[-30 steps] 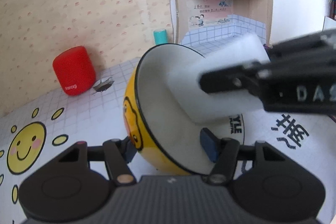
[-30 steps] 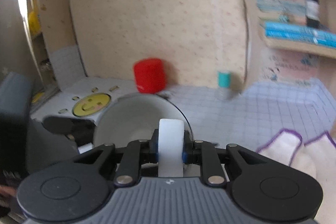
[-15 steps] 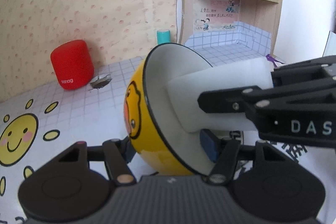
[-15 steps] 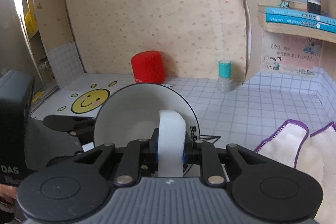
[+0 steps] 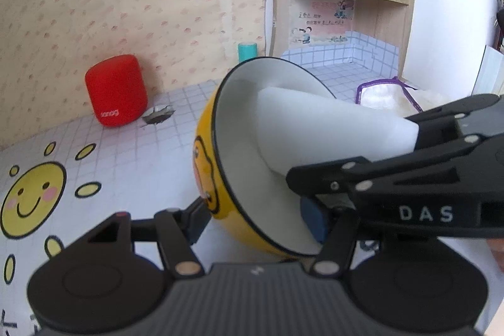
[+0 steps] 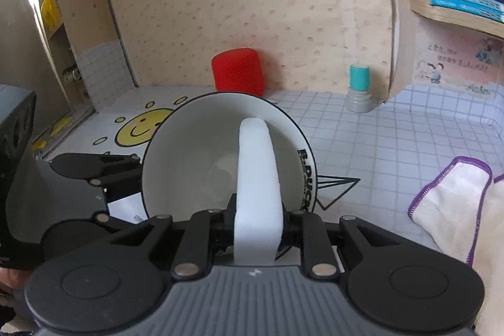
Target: Clean bowl
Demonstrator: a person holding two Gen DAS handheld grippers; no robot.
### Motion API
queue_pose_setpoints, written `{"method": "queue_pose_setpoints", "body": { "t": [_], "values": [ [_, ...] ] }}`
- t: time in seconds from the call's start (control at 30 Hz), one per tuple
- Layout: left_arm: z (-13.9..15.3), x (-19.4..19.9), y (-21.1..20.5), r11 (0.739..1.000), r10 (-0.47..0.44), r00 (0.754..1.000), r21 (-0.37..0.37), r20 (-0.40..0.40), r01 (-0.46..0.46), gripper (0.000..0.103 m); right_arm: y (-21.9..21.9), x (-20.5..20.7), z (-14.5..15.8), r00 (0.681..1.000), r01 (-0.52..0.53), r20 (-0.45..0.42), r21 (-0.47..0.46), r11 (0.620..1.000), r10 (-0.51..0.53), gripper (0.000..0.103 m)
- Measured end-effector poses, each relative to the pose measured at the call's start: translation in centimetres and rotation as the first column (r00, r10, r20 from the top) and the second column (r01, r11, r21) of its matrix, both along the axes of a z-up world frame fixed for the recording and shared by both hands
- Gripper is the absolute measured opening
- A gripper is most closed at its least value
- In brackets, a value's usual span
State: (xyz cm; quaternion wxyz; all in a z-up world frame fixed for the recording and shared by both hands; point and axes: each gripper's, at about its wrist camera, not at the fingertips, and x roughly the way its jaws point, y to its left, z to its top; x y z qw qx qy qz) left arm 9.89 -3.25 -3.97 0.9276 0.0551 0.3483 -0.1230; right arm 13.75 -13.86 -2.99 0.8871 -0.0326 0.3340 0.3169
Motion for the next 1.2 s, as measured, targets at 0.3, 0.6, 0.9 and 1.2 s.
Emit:
{"method": "queue_pose_setpoints", "body": {
  "t": [0.3,0.6,0.9,1.2],
  "values": [
    [-0.1,-1.1,2.1,0.999,0.026,1.000,-0.046,-0.007,-0.026,0.060,1.7,-0.3,0.1,0.999,-0.035,-0.025,-0.006,0.999,0.035,0.018],
    [-0.2,-2.2,3.8,0.998,0.041,0.999,-0.057,-0.004,-0.041,0.060,3.5,-1.0,0.2,0.996,-0.081,-0.039,-0.016,0.997,0.080,0.018],
    [-0.2,-3.4,5.3,0.996,0.073,0.997,-0.059,-0.003,-0.073,0.060,5.7,-2.9,1.0,0.994,-0.104,0.020,-0.088,0.991,0.106,0.019],
    [-0.3,-3.5,5.5,0.994,0.089,0.996,-0.059,-0.002,-0.089,0.060,5.6,-4.7,2.2,0.990,-0.102,0.083,-0.108,0.989,0.111,0.031]
  ]
}}
